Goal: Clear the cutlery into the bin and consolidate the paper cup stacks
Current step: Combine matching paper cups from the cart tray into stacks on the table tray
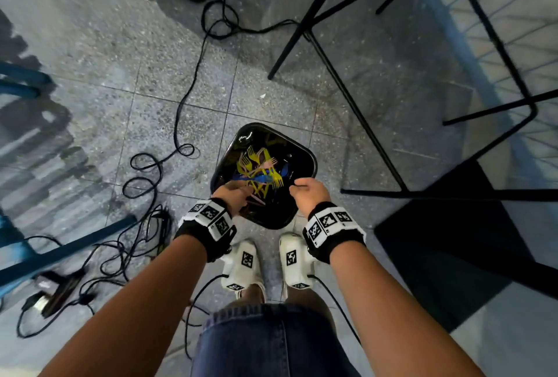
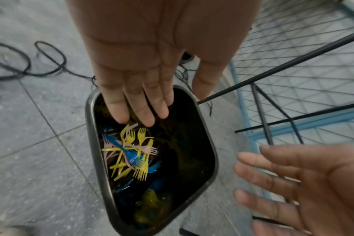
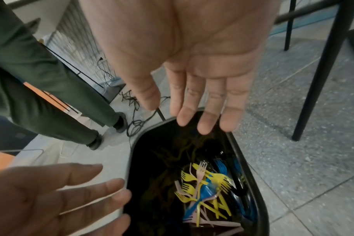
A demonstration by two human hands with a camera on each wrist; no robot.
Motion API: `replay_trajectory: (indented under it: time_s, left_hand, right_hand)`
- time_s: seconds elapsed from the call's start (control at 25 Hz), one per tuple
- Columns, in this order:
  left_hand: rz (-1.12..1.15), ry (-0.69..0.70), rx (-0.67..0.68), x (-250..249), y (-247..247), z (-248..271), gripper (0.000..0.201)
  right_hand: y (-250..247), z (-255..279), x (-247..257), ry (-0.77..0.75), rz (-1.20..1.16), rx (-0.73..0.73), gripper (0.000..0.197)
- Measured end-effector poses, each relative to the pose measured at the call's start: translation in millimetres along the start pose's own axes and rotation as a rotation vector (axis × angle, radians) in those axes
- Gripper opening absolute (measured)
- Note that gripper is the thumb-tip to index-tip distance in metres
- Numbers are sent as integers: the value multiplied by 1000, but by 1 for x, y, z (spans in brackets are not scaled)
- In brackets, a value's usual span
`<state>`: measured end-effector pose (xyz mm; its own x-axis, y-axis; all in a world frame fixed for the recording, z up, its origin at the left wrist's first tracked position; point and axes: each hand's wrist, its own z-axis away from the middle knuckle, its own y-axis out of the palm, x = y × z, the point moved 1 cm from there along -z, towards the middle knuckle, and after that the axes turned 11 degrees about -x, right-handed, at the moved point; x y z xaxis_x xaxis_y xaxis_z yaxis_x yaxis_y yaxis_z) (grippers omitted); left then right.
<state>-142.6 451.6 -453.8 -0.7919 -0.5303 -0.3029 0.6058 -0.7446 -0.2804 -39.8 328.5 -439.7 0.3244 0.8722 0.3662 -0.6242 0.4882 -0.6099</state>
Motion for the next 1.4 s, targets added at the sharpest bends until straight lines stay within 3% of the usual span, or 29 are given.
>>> replay_trajectory:
  time_s: [0.12, 0.4, 0.52, 0.64, 0.8, 0.88, 1.04, 1.16, 1.28, 1.4]
  left_hand:
    - [-47, 64, 4, -15, -22, 69, 7]
    - [3, 315, 84, -58, -45, 241, 13]
    - [32, 391, 146, -76, -36, 307, 15]
    - [-39, 527, 206, -92, -10, 376, 16]
    - [-125, 796, 259, -117, 46, 455, 26]
    - [-134, 981, 205, -135, 72, 481, 36]
    - [-161, 1316, 78, -177, 120, 525, 65]
    - [-253, 1395, -70, -204, 150, 536, 75]
    - [-353, 1316, -136, -216, 168, 530, 75]
    - [-357, 1289, -172, -220, 173, 525, 67]
  right_hand:
    - [-43, 59, 22, -39, -97, -20, 27]
    - [-156, 204, 74, -354, -181, -5, 26]
    - [-213, 256, 70, -495, -205, 0, 27]
    - [-284, 288, 47, -527, -302, -102, 25]
    - [-380, 294, 9, -523, -375, -413, 23]
    - [-419, 284, 0, -506, -444, -541, 27]
    - [-475, 250, -2, -559, -471, -639, 51]
    - [-493, 222, 12, -580, -432, -556, 61]
    - [-482, 195, 32, -563, -387, -345, 83]
    - [-467, 178, 42, -507, -352, -229, 98]
